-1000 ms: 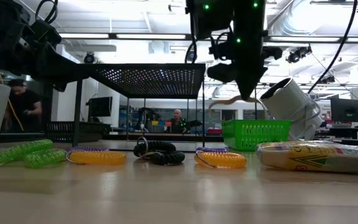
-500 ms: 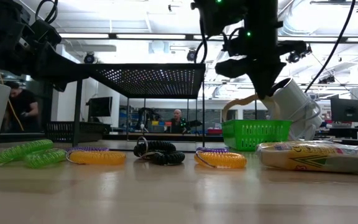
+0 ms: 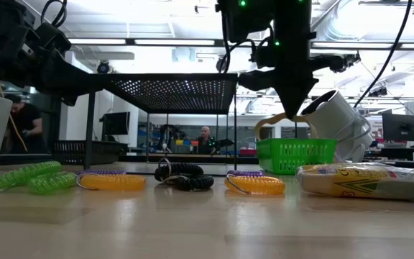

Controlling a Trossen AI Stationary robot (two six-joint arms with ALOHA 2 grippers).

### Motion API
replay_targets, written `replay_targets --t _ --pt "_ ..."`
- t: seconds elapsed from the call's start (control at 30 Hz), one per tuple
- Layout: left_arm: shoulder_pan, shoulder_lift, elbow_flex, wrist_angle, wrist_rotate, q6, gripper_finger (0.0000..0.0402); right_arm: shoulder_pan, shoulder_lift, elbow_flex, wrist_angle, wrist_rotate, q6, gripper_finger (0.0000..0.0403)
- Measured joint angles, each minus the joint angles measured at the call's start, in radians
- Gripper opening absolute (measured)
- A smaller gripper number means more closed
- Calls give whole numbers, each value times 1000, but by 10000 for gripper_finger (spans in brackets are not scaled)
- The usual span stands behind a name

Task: Pick & Place Office Desk Supplies
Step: Put the brown rubber band into the green basket, then put the black rubber band into the green basket

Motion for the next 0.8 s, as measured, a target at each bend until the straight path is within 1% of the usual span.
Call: replay_targets --t 0.33,0.63,0.8 --pt "0 0 0 0 0 0 118 0 0 0 6 0 -21 7" --pt "0 0 0 0 0 0 118 0 0 0 6 3 -13 83" --pt "0 0 0 0 0 0 118 0 0 0 6 3 -11 105"
